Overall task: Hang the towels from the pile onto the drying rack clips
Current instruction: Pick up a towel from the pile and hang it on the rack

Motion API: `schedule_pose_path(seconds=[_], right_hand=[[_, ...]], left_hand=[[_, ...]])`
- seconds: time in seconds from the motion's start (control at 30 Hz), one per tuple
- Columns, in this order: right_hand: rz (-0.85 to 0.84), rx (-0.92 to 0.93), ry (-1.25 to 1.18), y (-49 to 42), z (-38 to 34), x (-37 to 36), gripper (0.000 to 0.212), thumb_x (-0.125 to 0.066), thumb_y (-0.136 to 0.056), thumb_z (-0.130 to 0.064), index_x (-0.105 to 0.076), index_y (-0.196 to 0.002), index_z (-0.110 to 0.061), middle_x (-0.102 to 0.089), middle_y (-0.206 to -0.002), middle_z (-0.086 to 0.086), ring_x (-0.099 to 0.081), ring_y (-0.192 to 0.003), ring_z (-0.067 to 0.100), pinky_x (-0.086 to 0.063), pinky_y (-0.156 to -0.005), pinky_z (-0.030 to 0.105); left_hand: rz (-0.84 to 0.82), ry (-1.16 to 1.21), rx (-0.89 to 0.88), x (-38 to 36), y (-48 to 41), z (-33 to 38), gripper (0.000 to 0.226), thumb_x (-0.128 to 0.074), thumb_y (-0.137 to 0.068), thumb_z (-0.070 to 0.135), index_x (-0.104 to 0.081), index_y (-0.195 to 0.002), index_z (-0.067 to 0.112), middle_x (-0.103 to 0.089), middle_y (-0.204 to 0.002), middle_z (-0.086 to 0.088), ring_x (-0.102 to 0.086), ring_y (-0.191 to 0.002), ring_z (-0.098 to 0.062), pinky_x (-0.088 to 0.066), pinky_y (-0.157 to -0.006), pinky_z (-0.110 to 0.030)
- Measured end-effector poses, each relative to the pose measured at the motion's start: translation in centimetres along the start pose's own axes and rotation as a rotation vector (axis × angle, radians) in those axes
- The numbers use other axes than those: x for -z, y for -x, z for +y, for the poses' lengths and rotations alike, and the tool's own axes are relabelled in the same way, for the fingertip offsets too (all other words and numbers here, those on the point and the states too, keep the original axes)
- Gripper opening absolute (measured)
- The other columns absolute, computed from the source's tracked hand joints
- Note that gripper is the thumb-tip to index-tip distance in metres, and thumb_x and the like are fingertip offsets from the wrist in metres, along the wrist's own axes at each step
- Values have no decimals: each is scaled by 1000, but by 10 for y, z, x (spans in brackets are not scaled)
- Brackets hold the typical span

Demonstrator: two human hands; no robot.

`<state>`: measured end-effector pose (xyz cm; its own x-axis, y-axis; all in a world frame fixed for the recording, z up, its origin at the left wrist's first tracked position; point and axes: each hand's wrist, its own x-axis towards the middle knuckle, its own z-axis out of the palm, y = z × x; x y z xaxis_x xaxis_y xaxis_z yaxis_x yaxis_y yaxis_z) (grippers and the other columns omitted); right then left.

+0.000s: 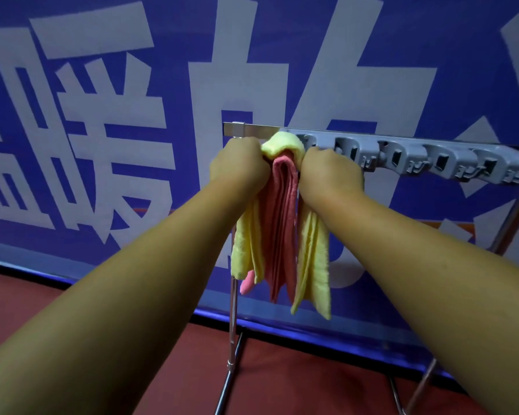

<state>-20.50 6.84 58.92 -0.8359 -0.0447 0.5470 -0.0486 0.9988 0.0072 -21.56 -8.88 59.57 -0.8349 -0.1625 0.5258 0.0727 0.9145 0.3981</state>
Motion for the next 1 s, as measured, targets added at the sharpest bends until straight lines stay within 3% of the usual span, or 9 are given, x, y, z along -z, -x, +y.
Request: schedule_pose_path(seconds=[0.2,0.4,0.53,0.63,0.7,0.77,0.87,1.0], right_hand=[[-10,-23,-67,16,1,-21,27,-58,-98,-15,-57,-124,-8,-67,-104,14,-67,-88,41,-60,-69,50],[-184,-192,-281,40,6,-48,21,-63,-92,-37,-64,-99,-17,-63,-89,6,-61,-76,31,-45,-60,34],[-377,-253,-378,60,12,-78,17,-61,-89,-37,-63,-94,-20,-64,-90,5,-61,-75,27,-46,-60,32],[-478,-295,-406,75,15,-102,20,-62,-88,-37,-64,-96,-19,-64,-92,4,-61,-75,25,-54,-68,34],[-523,-318,-421,85,17,-115,20,-62,-90,-39,-64,-92,-19,-65,-86,3,-61,-70,23,-57,-72,36],[-542,-338,-448,92,18,-127,19,-61,-92,-36,-65,-87,-18,-70,-76,3,-65,-66,22,-59,-71,36],[-521,-327,-439,98,20,-141,18,-62,-93,-35,-62,-83,-20,-65,-77,2,-60,-65,21,-51,-64,33],[-579,-293,-430,102,22,-152,19,-65,-90,-35,-67,-80,-19,-67,-75,0,-63,-68,20,-55,-66,33]], left_hand=[[-34,33,-14,-32,20,-23,7,-56,-92,24,-62,-88,24,-65,-83,-1,-63,-72,-24,-61,-67,-41],[-150,199,48,-69,43,-42,1,-65,-85,29,-65,-87,29,-69,-80,1,-68,-70,-23,-65,-66,-45],[-233,252,120,-97,62,-57,17,-73,-78,26,-65,-92,31,-69,-84,4,-69,-75,-21,-64,-71,-43],[-303,163,213,-113,71,-67,36,-81,-59,19,-65,-90,27,-67,-83,3,-68,-70,-21,-61,-62,-37],[-283,152,217,-127,73,-78,36,-83,-53,26,-66,-85,27,-67,-83,1,-69,-66,-22,-61,-56,-37],[-194,168,196,-136,76,-88,27,-76,-65,33,-64,-86,22,-65,-88,-5,-67,-62,-24,-60,-50,-38],[-99,147,169,-138,80,-92,16,-61,-87,21,-56,-101,15,-51,-102,-7,-57,-74,-27,-54,-57,-43],[-221,212,68,-141,86,-86,34,-46,-59,20,-61,-90,18,-56,-95,-7,-55,-84,-23,-55,-61,-45]])
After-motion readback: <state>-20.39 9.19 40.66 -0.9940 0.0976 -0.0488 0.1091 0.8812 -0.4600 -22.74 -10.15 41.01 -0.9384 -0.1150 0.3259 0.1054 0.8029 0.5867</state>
